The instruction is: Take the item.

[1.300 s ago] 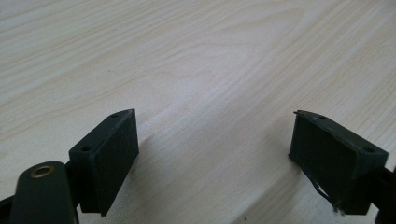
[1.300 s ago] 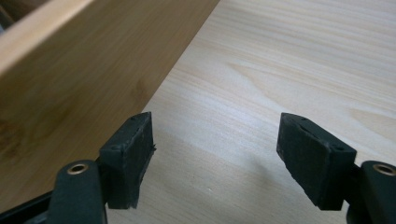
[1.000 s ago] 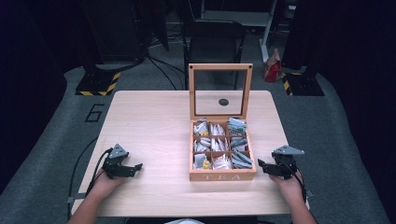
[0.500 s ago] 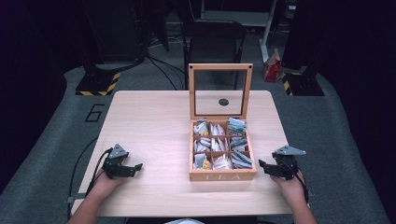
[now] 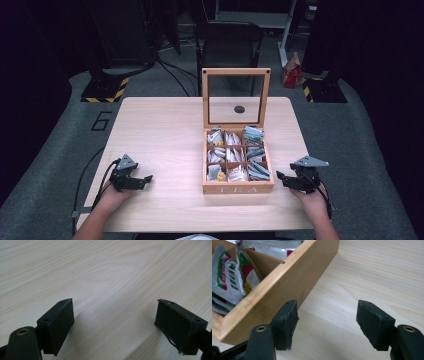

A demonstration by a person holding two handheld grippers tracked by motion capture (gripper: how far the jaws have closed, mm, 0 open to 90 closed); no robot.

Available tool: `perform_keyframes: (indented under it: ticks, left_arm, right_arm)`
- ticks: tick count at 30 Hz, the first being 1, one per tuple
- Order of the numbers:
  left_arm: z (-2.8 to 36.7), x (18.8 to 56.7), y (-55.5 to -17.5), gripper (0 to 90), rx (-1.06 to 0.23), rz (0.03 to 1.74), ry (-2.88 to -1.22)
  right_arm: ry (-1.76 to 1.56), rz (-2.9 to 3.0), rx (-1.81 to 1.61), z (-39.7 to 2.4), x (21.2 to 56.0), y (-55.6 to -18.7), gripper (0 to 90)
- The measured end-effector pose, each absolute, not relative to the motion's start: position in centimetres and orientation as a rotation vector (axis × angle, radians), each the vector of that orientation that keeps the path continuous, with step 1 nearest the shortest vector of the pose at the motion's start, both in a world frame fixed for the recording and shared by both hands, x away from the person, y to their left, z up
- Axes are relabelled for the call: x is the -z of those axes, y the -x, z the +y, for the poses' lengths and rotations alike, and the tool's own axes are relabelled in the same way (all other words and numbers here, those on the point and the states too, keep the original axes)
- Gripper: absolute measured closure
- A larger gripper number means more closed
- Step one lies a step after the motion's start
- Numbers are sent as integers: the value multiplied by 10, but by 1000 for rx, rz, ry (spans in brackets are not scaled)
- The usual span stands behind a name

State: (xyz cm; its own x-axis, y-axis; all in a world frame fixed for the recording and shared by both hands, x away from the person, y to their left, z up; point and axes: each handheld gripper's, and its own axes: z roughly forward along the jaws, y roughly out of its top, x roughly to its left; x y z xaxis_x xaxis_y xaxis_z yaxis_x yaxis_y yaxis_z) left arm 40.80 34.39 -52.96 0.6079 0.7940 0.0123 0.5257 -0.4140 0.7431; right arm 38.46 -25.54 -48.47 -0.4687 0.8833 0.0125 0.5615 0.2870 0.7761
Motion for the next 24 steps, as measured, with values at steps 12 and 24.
perform_keyframes:
  ticks: [12,24]
  left_arm:
    - [344,530,-408,149,-478,1035,-2113]
    - [344,530,-408,149,-478,1033,-2113]
  right_arm:
    - [-1274,2131,-1012,-256,471,-378,335]
    - [-1272,2149,-1047,-261,458,-375,355]
